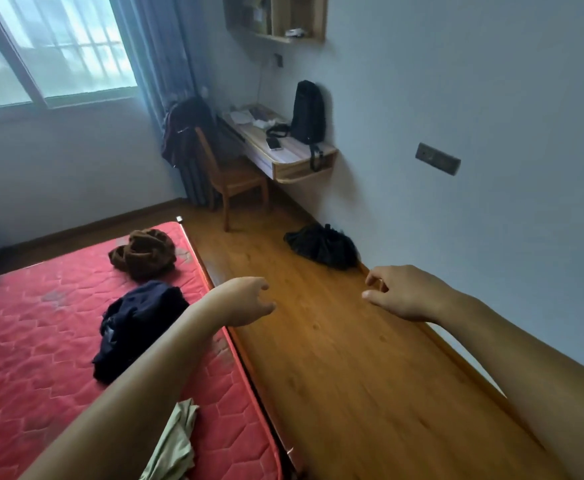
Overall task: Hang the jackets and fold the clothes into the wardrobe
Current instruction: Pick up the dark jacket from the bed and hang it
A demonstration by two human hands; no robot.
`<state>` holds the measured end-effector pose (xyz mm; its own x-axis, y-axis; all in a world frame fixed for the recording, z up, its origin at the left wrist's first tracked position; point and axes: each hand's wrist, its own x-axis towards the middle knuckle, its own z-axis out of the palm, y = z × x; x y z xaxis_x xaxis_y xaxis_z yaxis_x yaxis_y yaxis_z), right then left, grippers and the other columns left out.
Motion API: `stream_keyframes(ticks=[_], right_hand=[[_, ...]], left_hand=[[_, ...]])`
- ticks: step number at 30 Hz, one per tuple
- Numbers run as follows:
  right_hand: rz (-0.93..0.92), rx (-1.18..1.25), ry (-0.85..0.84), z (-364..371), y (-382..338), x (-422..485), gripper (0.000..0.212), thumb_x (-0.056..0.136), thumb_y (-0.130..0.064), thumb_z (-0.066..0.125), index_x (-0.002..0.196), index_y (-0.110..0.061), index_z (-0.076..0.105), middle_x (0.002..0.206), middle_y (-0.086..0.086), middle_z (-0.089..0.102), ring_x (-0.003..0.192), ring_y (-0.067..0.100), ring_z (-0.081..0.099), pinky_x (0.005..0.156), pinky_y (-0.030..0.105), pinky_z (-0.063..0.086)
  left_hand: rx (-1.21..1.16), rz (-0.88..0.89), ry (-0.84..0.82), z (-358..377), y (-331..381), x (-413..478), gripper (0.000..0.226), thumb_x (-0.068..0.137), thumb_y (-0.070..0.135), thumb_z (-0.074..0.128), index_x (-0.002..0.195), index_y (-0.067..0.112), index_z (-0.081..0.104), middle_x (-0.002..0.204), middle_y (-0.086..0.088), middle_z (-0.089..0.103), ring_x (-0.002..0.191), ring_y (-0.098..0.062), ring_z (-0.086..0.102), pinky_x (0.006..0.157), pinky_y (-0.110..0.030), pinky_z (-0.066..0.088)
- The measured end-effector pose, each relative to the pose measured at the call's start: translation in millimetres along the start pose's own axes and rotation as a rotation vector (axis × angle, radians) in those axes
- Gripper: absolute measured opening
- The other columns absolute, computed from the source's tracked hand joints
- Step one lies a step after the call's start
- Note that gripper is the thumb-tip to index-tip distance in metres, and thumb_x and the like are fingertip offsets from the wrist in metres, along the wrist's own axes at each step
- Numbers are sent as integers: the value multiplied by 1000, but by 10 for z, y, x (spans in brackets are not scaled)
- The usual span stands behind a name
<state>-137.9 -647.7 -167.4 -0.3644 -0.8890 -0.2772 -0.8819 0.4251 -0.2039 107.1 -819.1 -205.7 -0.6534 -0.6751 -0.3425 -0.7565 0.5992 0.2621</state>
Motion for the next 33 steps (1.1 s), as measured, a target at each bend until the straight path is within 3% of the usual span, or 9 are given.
stream_keyframes(ticks=[10,14,21,27,33], right_hand=[[-270,-27,-65,-366,232,1678,43,99,-52,54,135,-28,57,128,-2,66,110,17,64,92,33,56],[-392,-39,-89,-481,374,2352,42,99,-52,55,134,-28,58,127,-2,66,111,17,65,92,33,57],[-576,-91,-145,-890,679,3381,43,100,-51,56,134,-27,58,129,-3,66,110,16,65,90,30,58],[-754,-146,-240,-821,286,3942,39,99,-49,58,129,-24,60,122,-2,67,98,12,64,77,24,56],[-926,-201,-330,-632,-447,4344,28,97,-50,58,113,-29,65,108,-6,69,93,12,66,83,37,60]], left_hand=[[-35,-219,34,-278,71,935,57,95,44,59,144,16,50,140,-4,59,124,-23,57,100,-34,47],[-77,-342,65,-329,226,1295,58,96,43,58,148,19,46,144,-3,55,128,-23,55,105,-36,46],[-179,-525,153,-426,676,1882,47,95,44,60,132,15,59,127,-5,66,115,-23,62,98,-39,50],[-296,-727,210,-338,708,1897,52,93,40,62,137,14,57,131,-5,63,123,-25,59,101,-36,47],[-376,-912,211,-253,295,1809,52,93,39,61,139,15,56,133,-6,62,122,-23,58,100,-36,48]])
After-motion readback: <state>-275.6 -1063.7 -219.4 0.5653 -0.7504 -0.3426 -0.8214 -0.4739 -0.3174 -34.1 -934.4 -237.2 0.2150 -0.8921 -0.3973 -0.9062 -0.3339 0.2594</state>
